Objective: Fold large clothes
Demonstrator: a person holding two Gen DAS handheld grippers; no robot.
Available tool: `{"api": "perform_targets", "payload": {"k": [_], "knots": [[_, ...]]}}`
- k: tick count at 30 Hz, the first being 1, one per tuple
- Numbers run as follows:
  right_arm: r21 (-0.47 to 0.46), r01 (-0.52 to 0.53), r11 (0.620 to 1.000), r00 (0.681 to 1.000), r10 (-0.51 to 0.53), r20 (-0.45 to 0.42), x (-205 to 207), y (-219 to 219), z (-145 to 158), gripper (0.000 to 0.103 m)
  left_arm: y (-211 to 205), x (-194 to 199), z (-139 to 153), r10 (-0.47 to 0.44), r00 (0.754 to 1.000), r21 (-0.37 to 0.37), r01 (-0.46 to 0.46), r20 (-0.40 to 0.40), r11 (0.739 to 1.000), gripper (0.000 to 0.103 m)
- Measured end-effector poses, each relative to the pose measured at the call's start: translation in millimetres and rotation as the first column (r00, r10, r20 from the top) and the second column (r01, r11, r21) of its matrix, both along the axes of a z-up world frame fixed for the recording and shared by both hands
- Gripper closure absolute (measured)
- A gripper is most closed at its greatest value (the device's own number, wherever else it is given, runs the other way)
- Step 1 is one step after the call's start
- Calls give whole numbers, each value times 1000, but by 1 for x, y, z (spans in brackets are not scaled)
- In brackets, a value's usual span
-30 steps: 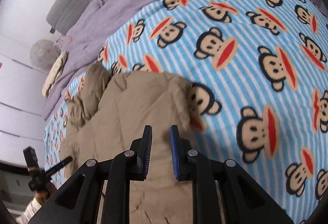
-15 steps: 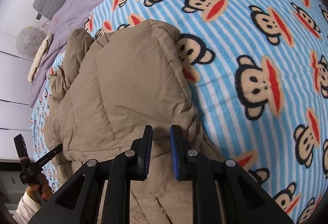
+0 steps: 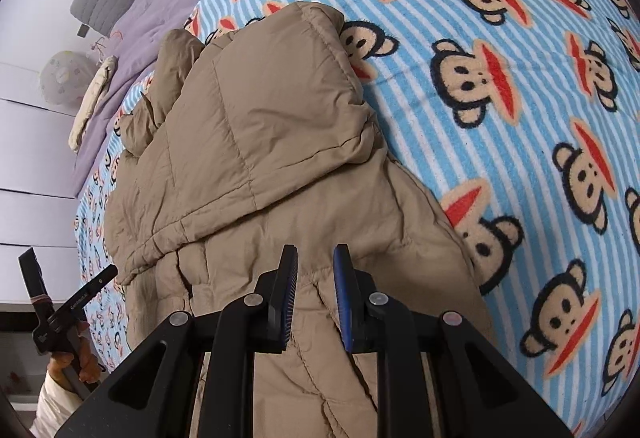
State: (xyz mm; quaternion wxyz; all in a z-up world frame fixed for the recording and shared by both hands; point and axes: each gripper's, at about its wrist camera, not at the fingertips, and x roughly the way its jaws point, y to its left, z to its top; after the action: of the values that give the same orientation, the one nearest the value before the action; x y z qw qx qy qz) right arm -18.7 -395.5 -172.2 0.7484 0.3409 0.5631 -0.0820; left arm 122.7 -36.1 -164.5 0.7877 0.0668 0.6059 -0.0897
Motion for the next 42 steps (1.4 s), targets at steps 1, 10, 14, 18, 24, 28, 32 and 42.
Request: {"api": "perform_targets", "payload": {"k": [1, 10, 14, 18, 24, 28, 32, 42], "knots": [[2, -3, 1000, 1000, 3, 3, -2, 1, 1, 82, 1, -4, 1, 3, 1000, -4, -3, -3, 1000, 89], [32, -64, 997, 998, 63, 29, -7, 13, 13, 82, 6, -42, 5, 74, 997, -1, -74, -21, 997, 64], [38, -102, 994, 994, 101, 35, -9, 20, 18, 82, 8, -61, 18, 107, 993, 26, -109, 50, 994, 1], [38, -129, 991, 991, 128, 33, -10, 26, 20, 69, 11, -75, 20, 128, 990, 29, -130, 60, 991, 1], [28, -150, 988, 988, 149, 45, -15, 36, 28, 39, 22, -86, 32, 145, 988, 20, -146, 57, 989, 1], [4, -142, 990, 987, 141, 78, -22, 43, 35, 14, 27, -97, 39, 117, 992, 10, -117, 35, 993, 1], [29, -125, 992, 988, 121, 92, -31, 54, 34, 11, 34, -107, 39, 102, 994, 9, -103, 37, 995, 1], [138, -130, 982, 991, 126, 35, -63, 109, 20, 11, 72, -139, 33, 71, 997, -1, -71, 16, 997, 1]]}}
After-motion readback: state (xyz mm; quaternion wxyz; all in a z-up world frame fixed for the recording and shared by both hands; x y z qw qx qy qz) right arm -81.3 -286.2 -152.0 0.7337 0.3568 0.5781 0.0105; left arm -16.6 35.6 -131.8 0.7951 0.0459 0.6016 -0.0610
